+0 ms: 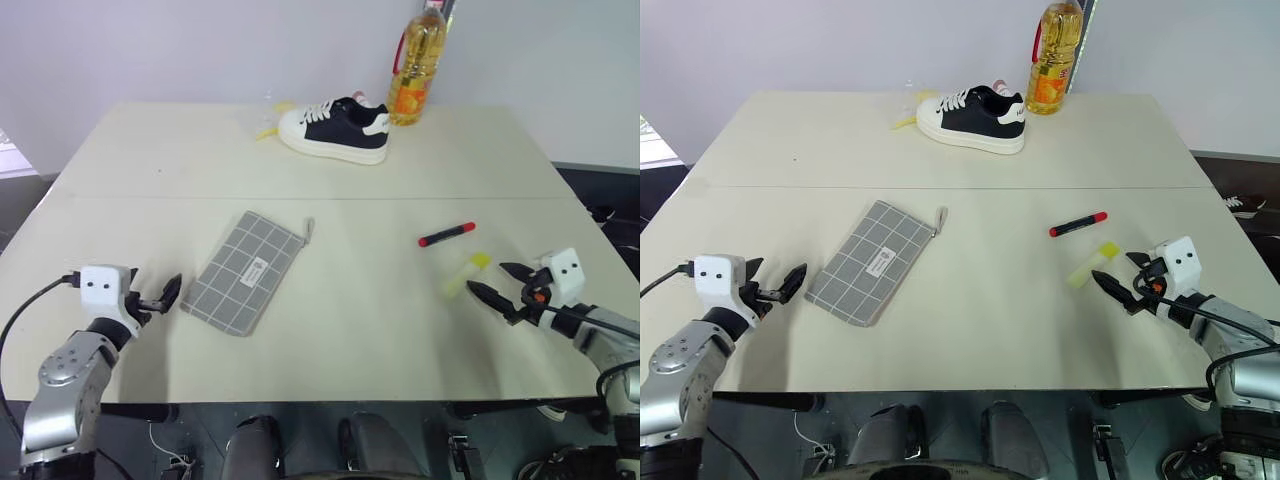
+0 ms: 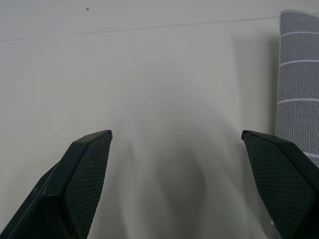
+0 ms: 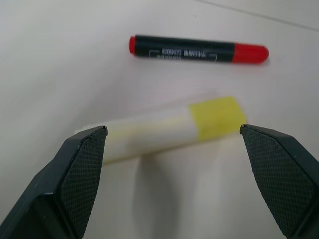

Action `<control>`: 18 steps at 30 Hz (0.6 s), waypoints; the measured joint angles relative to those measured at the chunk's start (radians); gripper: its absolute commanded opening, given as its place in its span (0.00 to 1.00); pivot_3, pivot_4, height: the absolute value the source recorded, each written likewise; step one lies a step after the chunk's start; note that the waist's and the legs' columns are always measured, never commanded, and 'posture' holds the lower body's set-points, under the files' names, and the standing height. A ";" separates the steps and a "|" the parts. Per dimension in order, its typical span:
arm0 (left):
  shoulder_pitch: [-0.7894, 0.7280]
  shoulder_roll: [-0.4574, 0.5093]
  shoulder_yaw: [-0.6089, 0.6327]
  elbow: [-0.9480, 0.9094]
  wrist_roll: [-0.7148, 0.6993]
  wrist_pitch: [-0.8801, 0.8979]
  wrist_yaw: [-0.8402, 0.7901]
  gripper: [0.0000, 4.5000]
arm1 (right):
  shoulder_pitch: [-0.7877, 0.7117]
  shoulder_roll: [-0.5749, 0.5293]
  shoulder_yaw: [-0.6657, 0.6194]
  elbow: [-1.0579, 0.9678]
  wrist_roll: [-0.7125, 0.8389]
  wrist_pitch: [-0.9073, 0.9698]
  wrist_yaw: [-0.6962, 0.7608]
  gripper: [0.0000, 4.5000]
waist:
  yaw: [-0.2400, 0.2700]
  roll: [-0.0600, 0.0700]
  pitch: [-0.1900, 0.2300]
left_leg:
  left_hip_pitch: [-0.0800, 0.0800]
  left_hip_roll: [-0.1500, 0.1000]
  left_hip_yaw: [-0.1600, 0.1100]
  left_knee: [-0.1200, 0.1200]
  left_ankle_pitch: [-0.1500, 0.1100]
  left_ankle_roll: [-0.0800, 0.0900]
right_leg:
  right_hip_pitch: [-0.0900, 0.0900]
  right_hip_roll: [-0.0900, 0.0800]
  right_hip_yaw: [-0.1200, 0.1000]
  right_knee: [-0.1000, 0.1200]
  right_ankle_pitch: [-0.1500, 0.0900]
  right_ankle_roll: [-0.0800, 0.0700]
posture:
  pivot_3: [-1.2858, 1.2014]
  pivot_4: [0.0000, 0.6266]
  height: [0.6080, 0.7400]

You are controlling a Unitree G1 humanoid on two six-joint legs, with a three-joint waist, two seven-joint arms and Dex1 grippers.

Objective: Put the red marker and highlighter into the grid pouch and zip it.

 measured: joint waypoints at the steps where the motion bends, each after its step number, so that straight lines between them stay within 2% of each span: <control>1: 0.000 -0.002 0.000 -0.003 -0.001 0.000 0.000 0.98 | -0.004 0.000 0.000 0.001 0.000 -0.002 0.000 0.99 | 0.000 0.000 0.000 | 0.000 0.000 0.000 0.000 0.000 0.000 | 0.000 0.000 0.000 0.000 0.000 0.000 | 0.52 0.24 0.80; 13: -0.003 -0.005 0.000 -0.016 -0.015 0.000 0.001 0.98 | -0.004 -0.001 0.002 0.062 -0.011 -0.059 0.022 0.99 | -0.001 0.000 0.000 | 0.000 0.000 0.000 0.000 0.000 0.000 | 0.000 0.000 0.000 0.000 0.000 0.000 | 0.52 0.24 0.80; 18: 0.003 -0.023 0.000 -0.048 -0.016 -0.024 -0.001 0.98 | -0.071 0.005 0.018 0.059 0.009 -0.045 0.034 0.99 | -0.003 0.000 0.000 | 0.000 0.000 0.000 0.000 0.000 0.000 | 0.000 0.001 0.000 0.001 0.000 0.000 | 0.52 0.24 0.80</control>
